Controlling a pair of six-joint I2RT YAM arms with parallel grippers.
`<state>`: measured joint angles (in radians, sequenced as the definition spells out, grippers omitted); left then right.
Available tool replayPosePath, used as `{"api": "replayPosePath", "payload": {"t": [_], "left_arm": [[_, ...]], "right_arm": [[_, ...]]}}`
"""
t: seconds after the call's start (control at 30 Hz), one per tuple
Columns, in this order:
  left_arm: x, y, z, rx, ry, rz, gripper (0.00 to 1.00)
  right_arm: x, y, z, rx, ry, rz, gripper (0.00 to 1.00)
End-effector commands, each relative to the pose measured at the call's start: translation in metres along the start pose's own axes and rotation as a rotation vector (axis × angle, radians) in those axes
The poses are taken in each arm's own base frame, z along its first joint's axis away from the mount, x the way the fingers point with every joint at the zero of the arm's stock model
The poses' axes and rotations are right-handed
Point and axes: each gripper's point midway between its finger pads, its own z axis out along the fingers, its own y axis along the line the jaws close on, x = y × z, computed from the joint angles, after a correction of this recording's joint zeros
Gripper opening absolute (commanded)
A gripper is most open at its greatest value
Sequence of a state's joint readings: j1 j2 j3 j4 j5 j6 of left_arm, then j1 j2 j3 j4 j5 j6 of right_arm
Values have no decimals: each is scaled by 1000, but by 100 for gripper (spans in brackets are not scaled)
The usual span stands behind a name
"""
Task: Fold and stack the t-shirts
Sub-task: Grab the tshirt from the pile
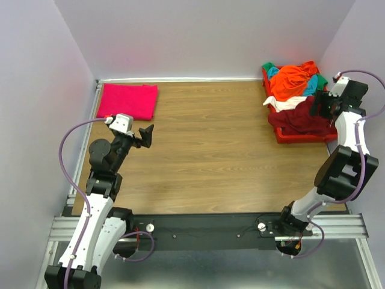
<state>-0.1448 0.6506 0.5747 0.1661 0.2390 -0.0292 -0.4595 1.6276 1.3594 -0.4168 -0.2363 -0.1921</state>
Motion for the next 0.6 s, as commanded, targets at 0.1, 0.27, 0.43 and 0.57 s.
{"api": "replayPosePath", "payload": {"t": [0.1,0.27,0.43,0.57], "left_arm": [[-6,-6,-2,25,-25,15,98],[-5,-7,-1,31,-21,14,98],[-5,-7,-1,28,-21,14,98],[-3,-7,-1,28,-15,15,98]], "right_arm": [[13,-22,41,53,129,17,80],[33,-16,58,5,182,25,69],[43,-7,57,-31,205,13,31],[35,-8,43,-12,179,-15,1]]}}
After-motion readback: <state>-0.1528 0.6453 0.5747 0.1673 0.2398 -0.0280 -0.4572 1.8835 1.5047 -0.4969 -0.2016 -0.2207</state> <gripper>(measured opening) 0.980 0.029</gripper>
